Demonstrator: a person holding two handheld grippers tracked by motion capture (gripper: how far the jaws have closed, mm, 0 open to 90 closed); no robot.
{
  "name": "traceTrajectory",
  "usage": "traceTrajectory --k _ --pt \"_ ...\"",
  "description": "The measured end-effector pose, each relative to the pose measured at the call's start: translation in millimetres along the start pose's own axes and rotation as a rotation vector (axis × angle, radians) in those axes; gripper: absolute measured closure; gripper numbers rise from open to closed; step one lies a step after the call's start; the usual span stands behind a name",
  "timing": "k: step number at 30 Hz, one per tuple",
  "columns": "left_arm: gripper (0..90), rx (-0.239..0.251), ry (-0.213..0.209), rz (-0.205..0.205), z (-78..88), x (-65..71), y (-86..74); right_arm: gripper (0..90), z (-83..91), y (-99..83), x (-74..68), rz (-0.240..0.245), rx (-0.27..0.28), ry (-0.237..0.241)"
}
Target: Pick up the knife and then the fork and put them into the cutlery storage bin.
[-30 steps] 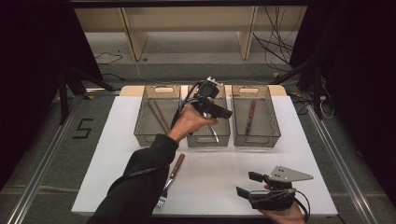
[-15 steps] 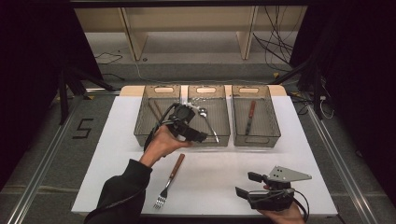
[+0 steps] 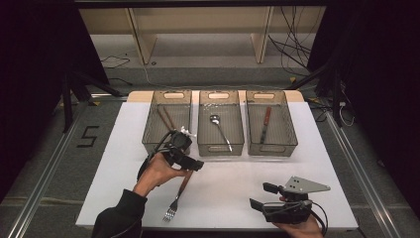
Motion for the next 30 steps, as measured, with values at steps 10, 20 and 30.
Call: traceTrajectory --k 10,20,30 --pt "23.1 -0.114 0.021 -0.041 -14.7 2.5 -25.3 26.0 -0.8 -0.2 0.0 0.001 -0.005 -0.002" --pt "32.5 -0.188 0.022 -0.078 -22.7 6.2 -37.8 26.1 0.0 0.2 -0.2 0.004 -0.001 -0.003" --pt "45.1 -0.243 0.013 -0.108 -28.4 8.7 -46.8 26.1 -0.4 0.2 -0.6 0.006 -0.004 -0.003"
Point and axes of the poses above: each handheld gripper's, and its own axes: z roughly backward along the jaws, y roughly out of its top, x roughly to its right, the point moved 5 cm from there along -z, roughly forward along the jaws, and after that the axes turned 12 degrees about y, right-handed, at the moved point
